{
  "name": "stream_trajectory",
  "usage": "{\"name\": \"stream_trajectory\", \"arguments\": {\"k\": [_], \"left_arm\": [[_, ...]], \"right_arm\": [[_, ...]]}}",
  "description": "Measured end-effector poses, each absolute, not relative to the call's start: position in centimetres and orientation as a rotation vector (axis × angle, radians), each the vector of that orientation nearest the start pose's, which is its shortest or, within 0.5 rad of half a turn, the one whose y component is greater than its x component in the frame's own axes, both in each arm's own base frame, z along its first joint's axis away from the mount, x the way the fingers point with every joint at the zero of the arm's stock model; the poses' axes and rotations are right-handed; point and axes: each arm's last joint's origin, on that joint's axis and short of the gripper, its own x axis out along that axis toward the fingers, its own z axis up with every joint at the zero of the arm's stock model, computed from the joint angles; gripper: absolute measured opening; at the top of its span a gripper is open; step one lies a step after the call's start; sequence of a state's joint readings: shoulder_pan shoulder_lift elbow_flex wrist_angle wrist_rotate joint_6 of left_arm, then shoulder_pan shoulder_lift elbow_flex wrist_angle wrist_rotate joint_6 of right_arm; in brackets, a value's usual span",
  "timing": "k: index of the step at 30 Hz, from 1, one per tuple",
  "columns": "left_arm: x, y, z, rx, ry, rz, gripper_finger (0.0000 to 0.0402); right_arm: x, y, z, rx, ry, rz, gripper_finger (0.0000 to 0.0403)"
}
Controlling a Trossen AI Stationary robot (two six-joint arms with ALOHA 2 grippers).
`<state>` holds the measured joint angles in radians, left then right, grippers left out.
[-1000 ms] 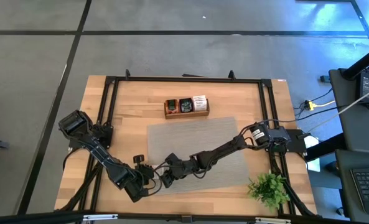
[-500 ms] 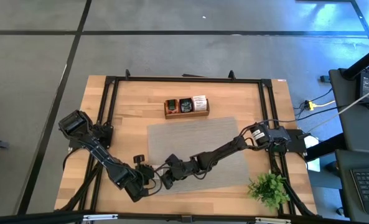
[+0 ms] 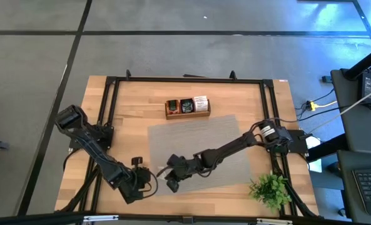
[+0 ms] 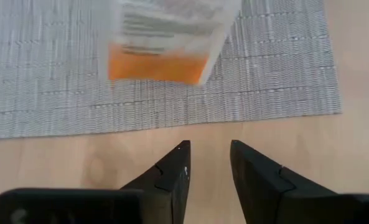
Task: Pick & Place Tea
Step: Put the white orange tea bag into the right section of the wooden organizer
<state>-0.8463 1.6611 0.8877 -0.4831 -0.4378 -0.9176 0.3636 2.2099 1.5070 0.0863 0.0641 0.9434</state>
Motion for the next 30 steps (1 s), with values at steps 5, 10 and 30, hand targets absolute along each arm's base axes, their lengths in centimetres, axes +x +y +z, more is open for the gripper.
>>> {"name": "stream_trajectory", "arguments": {"k": [5,10,30], "left_arm": [[19.8,-20.9,16.1,-0.068,1.002,0.091,0.0107],[19.9,-20.6,17.0,-0.085,0.964,0.099,0.011],[21.5,-18.6,17.2,-0.043,0.951,0.169,0.0111]], "right_arm": [[43.8,15.2,18.3,0.596,0.879,0.008,0.0002],[42.1,12.2,23.6,0.308,1.131,-0.146,0.0002],[38.1,-8.4,29.4,-0.139,1.619,-0.173,0.0004]]}}
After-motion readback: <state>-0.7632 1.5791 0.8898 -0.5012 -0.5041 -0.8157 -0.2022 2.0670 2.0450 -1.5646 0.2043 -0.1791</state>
